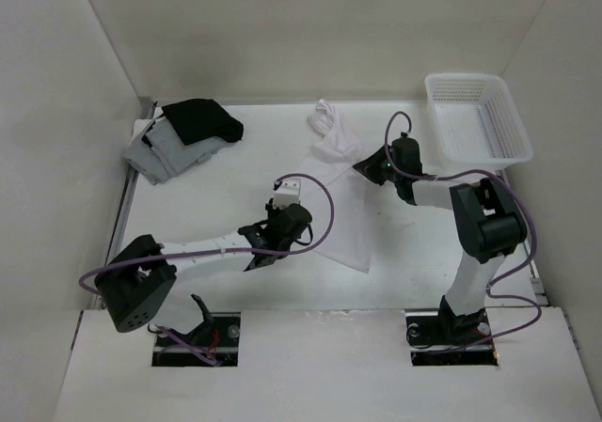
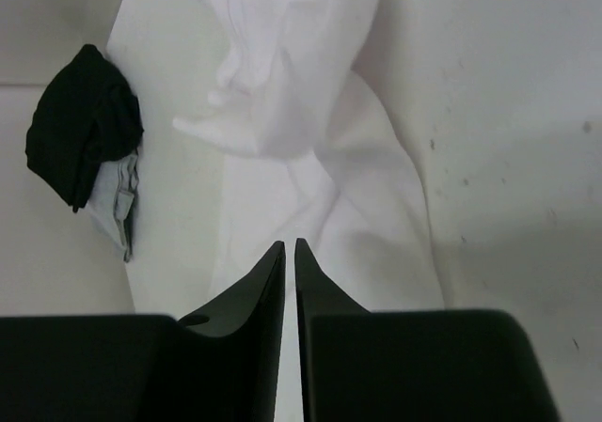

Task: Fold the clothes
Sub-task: Flatten the tank top out

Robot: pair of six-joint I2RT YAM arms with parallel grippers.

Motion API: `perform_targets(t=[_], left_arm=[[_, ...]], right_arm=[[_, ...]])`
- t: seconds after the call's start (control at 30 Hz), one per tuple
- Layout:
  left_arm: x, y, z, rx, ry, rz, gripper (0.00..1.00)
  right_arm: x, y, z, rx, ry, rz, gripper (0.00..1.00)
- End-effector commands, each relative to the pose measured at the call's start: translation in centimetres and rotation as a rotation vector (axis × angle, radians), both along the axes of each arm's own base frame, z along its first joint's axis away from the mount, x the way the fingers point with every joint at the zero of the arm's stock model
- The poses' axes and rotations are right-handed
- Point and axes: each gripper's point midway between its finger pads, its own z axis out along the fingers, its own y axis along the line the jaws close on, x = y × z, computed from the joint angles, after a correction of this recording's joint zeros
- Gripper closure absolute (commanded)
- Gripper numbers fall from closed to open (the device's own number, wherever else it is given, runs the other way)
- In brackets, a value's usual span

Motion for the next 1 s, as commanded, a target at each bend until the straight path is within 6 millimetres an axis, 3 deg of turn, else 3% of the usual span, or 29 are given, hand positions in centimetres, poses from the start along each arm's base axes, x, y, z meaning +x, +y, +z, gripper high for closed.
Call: perform_targets(t=[0.0,0.1,0.23,0.43,0.67,0.97], left_arm=[[3.4,-1.9,2.0,-0.036,-0.078,-0.046,0.76],[4.5,-2.9,1.2,-0.009,-0.067,-0.086,0.73],[5.1,-4.6,0.6,0.030,-0.078,-0.135,0.72],[5.9,-4.7,-1.0,0.084,-0.065,-0.123,0.75],[6.3,-4.2,-3.0,0.125,-0.040,-0.104,0.75],[6.6,-3.3,-3.2,0.150,-0.056,-0.061,0.76]], right_arm=[[-0.8,-0.2,3.8,0.025,-0.144,-0.004,0.89],[-2.4,-0.8,3.4,0.033,-0.146,-0.017,0.85],[-4.4,-1.2,3.3,0.036,-0.160,-0.024,0.68],[-6.4,-0.4,3.2,0.050,-0.174,0.003,0.70],[-7.4,-0.2,3.5,0.072,-0.192,0.017,0.69],[-7.8,0.3,2.8,0.094,-0.182,0.045,0.68]])
